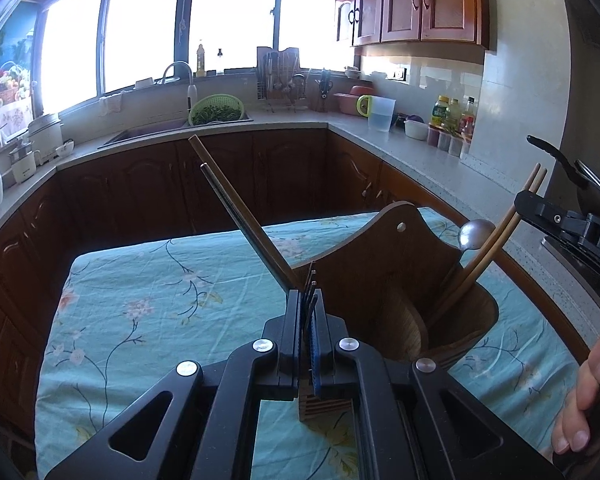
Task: Organize utensils
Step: 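Carry the held utensils to the wooden holder and lower them in, then move both open tools back over the remaining chopsticks on the table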
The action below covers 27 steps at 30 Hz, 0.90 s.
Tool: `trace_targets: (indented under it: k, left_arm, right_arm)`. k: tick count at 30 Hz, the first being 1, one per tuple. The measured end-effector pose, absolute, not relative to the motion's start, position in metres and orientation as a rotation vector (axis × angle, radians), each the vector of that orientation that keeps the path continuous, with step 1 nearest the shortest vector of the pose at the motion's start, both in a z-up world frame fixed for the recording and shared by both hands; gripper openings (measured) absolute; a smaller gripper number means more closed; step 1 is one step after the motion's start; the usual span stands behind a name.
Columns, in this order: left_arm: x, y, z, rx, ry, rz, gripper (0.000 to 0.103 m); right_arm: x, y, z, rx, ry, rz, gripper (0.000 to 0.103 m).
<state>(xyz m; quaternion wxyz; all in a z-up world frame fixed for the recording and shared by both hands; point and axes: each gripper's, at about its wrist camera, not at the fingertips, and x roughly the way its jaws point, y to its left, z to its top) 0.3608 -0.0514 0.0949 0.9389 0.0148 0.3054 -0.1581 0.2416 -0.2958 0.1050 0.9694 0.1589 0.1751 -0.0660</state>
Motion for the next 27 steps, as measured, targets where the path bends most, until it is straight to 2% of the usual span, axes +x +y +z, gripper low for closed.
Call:
trace_targets:
  k: [1, 3, 5, 10, 12, 15, 19, 27]
  left_arm:
    - [0.359, -0.048, 0.096, 0.018, 0.624, -0.325, 0.006]
    - [0.353, -0.042, 0.099, -0.006, 0.617, -0.325, 0.012]
    - [0.343, -0.036, 0.102, -0.034, 0.594, -0.316, 0.029]
    - [0.314, -0.025, 0.100, -0.084, 0.561, -0.289, 0.049]
    - [0.302, -0.018, 0.098, -0.110, 0.553, -0.276, 0.057]
    - [0.282, -0.009, 0.092, -0.143, 0.557, -0.263, 0.063]
    - [0.252, 0.002, 0.081, -0.190, 0.562, -0.239, 0.079]
    - [0.206, 0.013, 0.059, -0.231, 0.635, -0.239, 0.080]
  right_arm:
    - [0.238, -0.297, 0.107, 0.328, 0.345, -0.131, 0.016]
    - [0.230, -0.299, 0.113, 0.353, 0.317, -0.120, 0.046]
    - [0.219, -0.301, 0.120, 0.377, 0.287, -0.115, 0.054]
    - [0.188, -0.308, 0.133, 0.431, 0.232, -0.104, 0.071]
    - [0.174, -0.309, 0.134, 0.441, 0.212, -0.104, 0.082]
    - [0.154, -0.309, 0.130, 0.444, 0.205, -0.108, 0.085]
    - [0.132, -0.312, 0.110, 0.464, 0.247, -0.123, 0.085]
    - [0.099, -0.316, 0.054, 0.520, 0.406, -0.171, 0.085]
